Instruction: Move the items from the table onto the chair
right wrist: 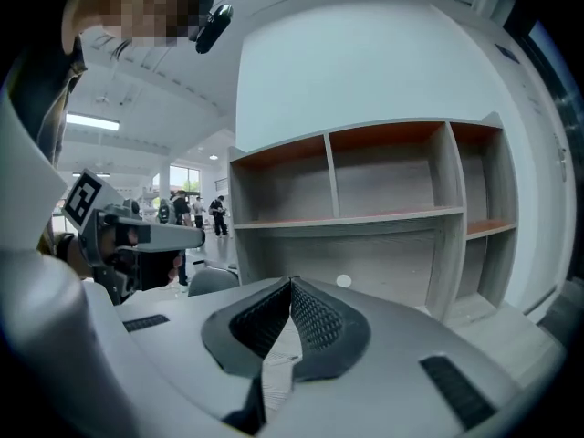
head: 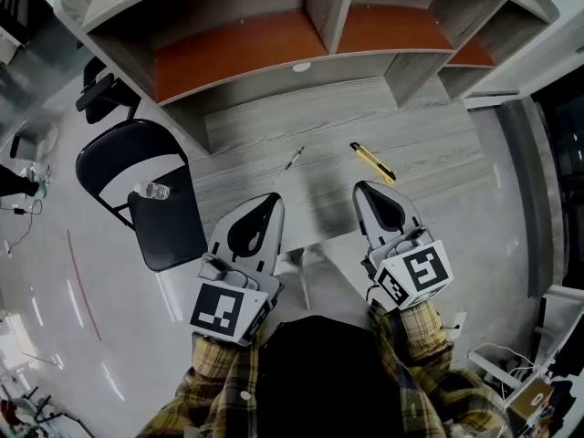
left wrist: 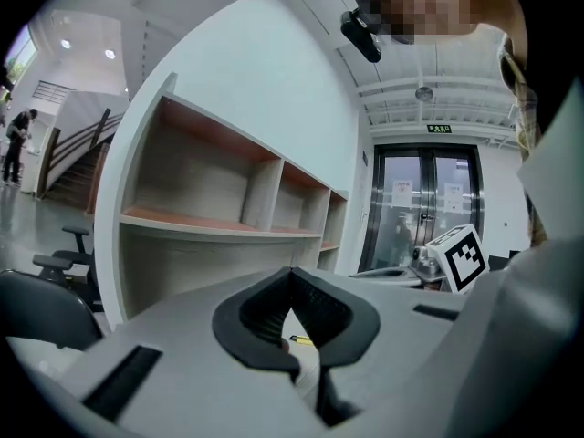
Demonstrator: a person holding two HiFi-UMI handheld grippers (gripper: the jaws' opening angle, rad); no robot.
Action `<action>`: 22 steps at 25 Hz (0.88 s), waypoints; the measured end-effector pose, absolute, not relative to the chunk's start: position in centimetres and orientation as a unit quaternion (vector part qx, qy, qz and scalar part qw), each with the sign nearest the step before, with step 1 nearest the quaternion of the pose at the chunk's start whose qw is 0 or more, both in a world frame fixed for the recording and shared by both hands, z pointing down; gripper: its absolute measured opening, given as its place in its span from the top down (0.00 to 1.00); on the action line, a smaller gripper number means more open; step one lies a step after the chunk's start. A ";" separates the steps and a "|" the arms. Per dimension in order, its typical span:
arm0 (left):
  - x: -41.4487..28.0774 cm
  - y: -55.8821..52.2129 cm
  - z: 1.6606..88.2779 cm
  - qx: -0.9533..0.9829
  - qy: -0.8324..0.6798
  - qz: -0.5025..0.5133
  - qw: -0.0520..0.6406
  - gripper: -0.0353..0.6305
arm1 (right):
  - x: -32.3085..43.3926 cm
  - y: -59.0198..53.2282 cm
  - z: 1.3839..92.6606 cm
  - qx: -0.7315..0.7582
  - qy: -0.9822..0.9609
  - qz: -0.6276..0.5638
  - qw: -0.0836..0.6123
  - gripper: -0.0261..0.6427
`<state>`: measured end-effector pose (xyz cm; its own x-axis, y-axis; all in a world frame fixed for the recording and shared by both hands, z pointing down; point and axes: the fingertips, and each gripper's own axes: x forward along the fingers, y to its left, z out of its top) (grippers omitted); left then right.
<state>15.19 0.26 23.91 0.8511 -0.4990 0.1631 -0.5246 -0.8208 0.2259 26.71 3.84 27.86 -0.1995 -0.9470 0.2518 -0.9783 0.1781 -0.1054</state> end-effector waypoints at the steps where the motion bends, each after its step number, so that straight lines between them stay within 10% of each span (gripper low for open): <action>1: 15.5 0.3 24.1 0.953 -0.268 0.049 0.136 0.94 | 27.3 3.7 28.4 0.631 -0.762 0.124 0.072 0.93; 22: 22.3 0.4 28.1 0.935 -0.306 0.075 0.159 0.94 | 40.8 1.0 46.2 0.535 -0.757 0.278 0.254 0.86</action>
